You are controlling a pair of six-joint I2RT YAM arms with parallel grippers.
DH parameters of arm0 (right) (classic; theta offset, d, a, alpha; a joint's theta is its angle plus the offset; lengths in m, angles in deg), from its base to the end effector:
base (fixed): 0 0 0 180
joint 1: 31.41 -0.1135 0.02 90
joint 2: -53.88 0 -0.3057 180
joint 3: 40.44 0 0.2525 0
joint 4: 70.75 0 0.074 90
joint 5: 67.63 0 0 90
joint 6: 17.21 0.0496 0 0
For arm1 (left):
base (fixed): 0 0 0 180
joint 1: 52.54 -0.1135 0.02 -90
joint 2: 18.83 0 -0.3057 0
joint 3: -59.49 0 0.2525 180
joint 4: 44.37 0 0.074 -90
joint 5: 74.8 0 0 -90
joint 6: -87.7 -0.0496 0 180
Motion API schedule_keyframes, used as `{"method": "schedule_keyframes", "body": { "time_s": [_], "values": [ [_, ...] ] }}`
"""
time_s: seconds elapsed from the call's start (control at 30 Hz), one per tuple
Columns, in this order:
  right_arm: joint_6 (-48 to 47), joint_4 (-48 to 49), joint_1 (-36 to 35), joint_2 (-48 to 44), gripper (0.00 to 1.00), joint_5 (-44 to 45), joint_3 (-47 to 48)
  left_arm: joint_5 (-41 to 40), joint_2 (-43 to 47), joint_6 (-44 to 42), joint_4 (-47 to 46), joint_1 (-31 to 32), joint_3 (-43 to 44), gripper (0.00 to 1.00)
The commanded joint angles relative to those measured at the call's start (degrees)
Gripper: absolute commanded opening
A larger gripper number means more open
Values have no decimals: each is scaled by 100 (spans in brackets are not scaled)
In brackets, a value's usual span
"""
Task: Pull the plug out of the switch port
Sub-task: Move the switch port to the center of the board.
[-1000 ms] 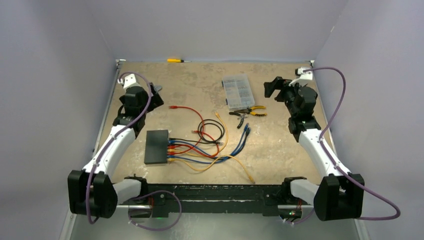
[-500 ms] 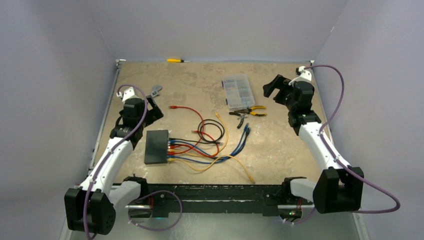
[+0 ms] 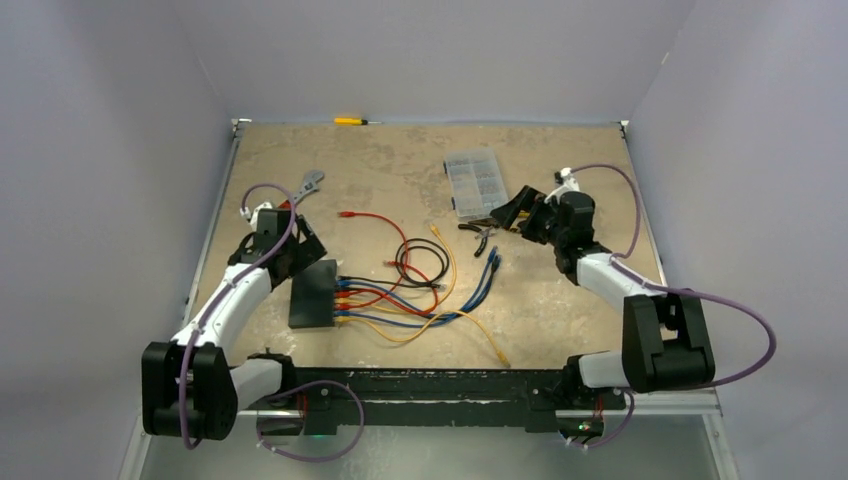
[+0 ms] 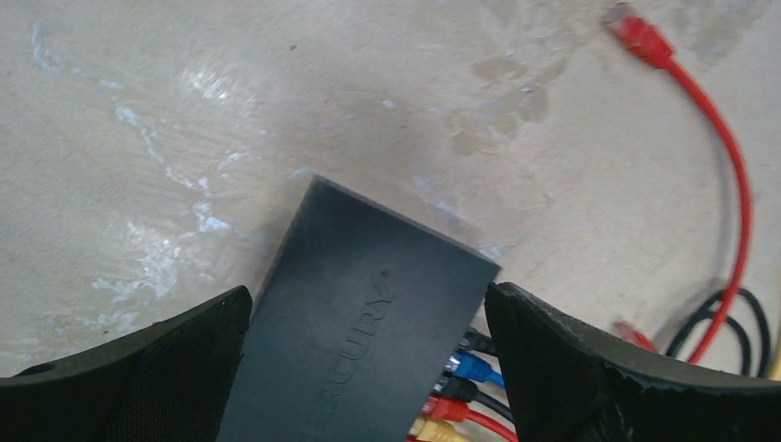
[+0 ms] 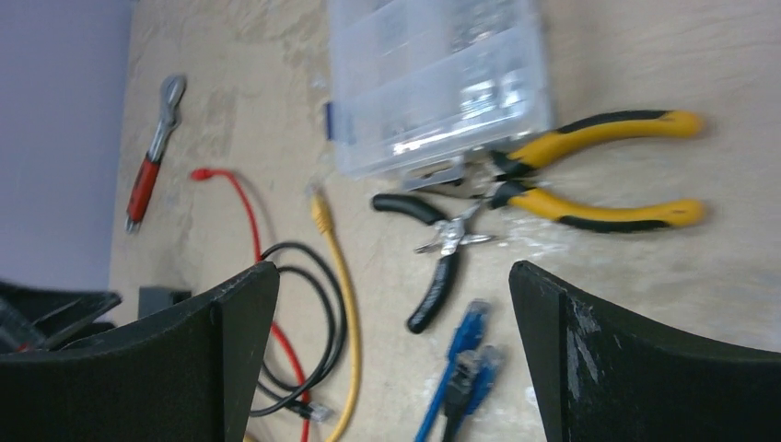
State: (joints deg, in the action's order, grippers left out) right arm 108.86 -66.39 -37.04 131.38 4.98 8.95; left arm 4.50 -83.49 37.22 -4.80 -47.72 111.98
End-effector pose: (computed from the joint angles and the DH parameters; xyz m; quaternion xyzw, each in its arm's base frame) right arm 0.2848 0.0430 0.2441 0.1376 0.8205 0.3106 0.4598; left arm 0.2120 -0.0086 0.2402 -0.3097 0.8888 -0.0415 0.3354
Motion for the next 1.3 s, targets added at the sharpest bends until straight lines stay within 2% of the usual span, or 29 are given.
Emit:
{"method": "schedule_keyframes", "body": {
  "time_s": [0.0,0.1,0.2,0.37,0.6,0.7,0.8,0.97,1.07,1.27],
  "values": [
    [73,512,-742,37,99,3,222,197,-247,96,170,-334,-144,99],
    [-11,513,-1189,63,99,236,321,389,-430,147,73,-549,-193,99],
    [-105,544,-1495,86,99,390,366,997,-547,80,-300,-961,-429,99],
    [-52,652,-1552,-9,98,467,245,1964,-689,38,-908,-1060,-706,99],
    [-142,563,-1553,-111,99,380,225,3023,-1051,54,-1538,-1053,-916,89],
    [-145,579,-1558,-138,99,323,211,3347,-1113,194,-1788,-1027,-994,88],
    [-154,576,-1555,-123,99,245,239,3406,-1160,326,-1894,-805,-986,88],
    [-241,608,-1560,-41,99,106,248,3179,-1337,755,-2274,149,-903,88],
    [-333,606,-1602,37,99,-38,296,3000,-1439,783,-2290,411,-817,86],
    [-556,518,-2115,384,98,-144,554,1895,-833,246,-1084,419,-439,87]
  ]
}}
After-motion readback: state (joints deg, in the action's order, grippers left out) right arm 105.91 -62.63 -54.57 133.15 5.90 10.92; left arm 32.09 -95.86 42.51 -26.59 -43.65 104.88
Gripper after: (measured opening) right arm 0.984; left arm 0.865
